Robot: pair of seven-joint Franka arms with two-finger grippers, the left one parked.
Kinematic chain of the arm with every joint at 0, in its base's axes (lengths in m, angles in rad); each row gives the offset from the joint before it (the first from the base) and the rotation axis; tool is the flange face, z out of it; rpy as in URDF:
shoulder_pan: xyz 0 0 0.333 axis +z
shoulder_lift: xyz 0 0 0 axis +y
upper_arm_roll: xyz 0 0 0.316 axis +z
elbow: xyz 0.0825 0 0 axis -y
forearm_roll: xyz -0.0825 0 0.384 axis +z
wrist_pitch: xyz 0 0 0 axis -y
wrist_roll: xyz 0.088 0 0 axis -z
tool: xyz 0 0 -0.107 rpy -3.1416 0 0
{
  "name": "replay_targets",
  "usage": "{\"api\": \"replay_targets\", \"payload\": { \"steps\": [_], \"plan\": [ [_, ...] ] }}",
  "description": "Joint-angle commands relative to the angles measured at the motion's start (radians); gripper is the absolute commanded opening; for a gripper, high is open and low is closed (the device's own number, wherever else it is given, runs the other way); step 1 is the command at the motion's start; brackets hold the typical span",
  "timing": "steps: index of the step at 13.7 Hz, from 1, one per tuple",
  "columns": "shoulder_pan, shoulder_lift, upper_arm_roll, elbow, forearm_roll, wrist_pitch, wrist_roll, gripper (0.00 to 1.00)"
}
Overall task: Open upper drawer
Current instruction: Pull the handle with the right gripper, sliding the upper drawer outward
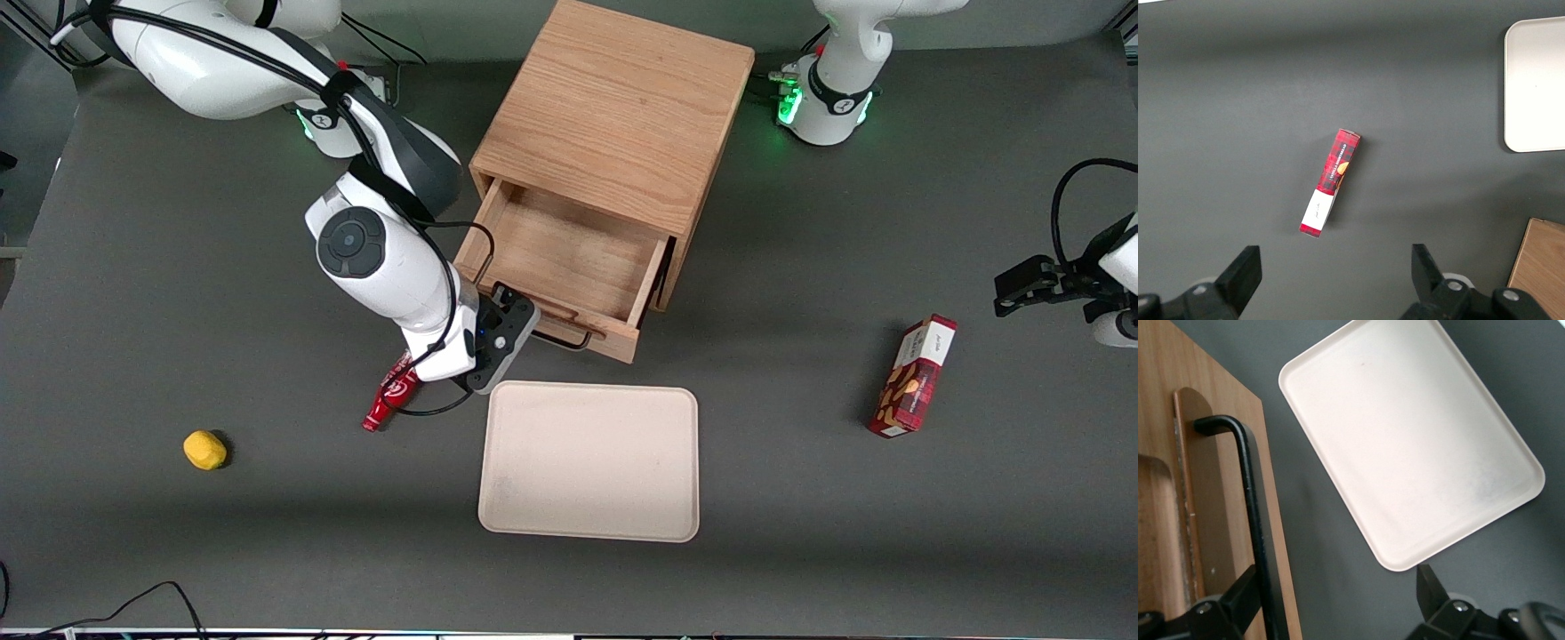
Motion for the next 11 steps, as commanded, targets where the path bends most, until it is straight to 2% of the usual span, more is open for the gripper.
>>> {"api": "replay_targets", "payload": {
  "steps": [1,11],
  "plan": [
    [0.020,-0.009,-0.037,0.001,-0.016,0.034,-0.020,1.00],
    [0.035,0.007,-0.158,0.009,-0.014,0.146,-0.034,1.00]
  ]
}}
